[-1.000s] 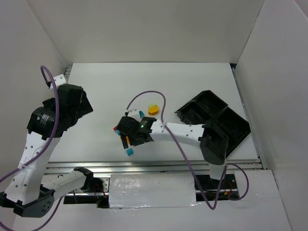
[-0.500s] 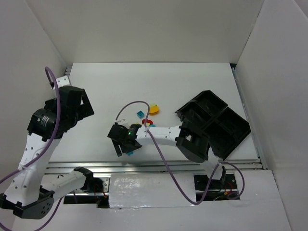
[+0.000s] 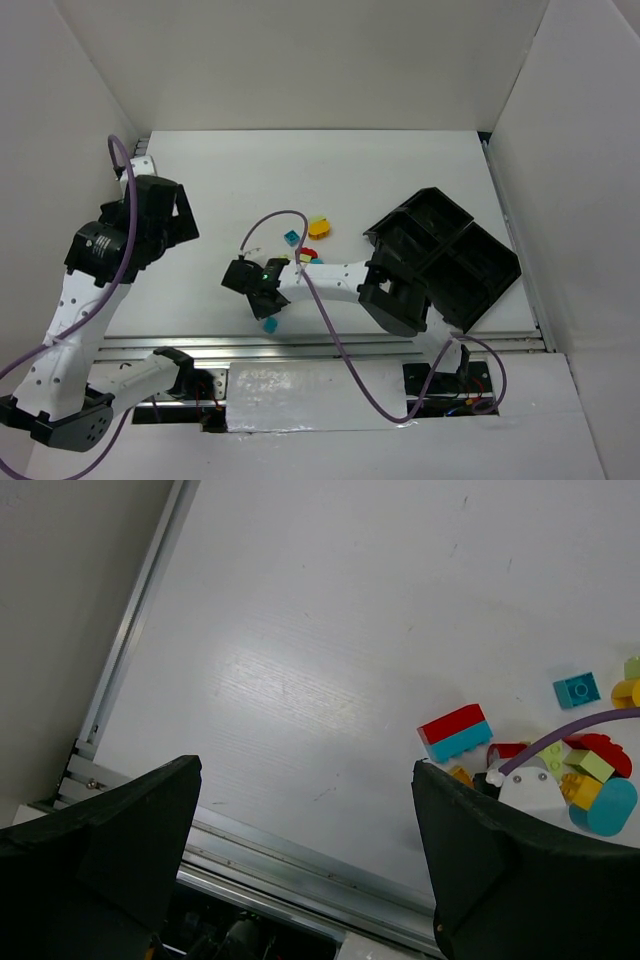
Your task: Sort the legos into containers by color
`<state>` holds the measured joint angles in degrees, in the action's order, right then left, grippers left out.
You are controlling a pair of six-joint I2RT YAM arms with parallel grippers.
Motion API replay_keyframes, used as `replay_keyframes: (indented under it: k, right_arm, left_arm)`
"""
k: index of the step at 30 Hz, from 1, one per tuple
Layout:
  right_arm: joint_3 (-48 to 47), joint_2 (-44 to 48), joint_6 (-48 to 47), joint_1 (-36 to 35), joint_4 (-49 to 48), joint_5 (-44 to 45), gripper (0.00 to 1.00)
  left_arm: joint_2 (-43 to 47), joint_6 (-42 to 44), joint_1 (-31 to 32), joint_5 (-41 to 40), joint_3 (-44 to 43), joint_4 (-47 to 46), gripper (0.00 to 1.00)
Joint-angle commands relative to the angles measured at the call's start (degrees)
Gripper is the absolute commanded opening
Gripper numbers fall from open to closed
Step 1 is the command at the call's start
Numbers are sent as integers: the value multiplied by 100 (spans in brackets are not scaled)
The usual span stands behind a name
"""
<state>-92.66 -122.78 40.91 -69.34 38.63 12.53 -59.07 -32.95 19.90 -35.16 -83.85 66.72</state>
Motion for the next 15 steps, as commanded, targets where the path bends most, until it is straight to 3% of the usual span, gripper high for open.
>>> replay_keyframes:
  k: [1, 2, 3, 5, 8, 15]
  right_arm:
    - [19, 596, 93, 17, 57, 135, 2]
    - [55, 658, 50, 43, 39, 144, 5]
    - [99, 702, -29, 70, -13, 109, 16]
    - [161, 686, -91, 140, -49, -5, 48]
    - [301, 790, -66, 166, -48, 135, 66]
    - [784, 1265, -196, 193, -285, -285, 71]
  left_arm:
    - [36, 140, -30, 0, 44, -247, 99]
    - [62, 131, -30, 17, 114, -282, 99]
    - [62, 122, -30, 44, 141, -300, 100]
    - [80, 122, -30, 157, 202, -344, 99]
    - [45, 104, -30, 272, 203, -335, 100]
    - [71, 148, -30, 360, 291, -335, 100]
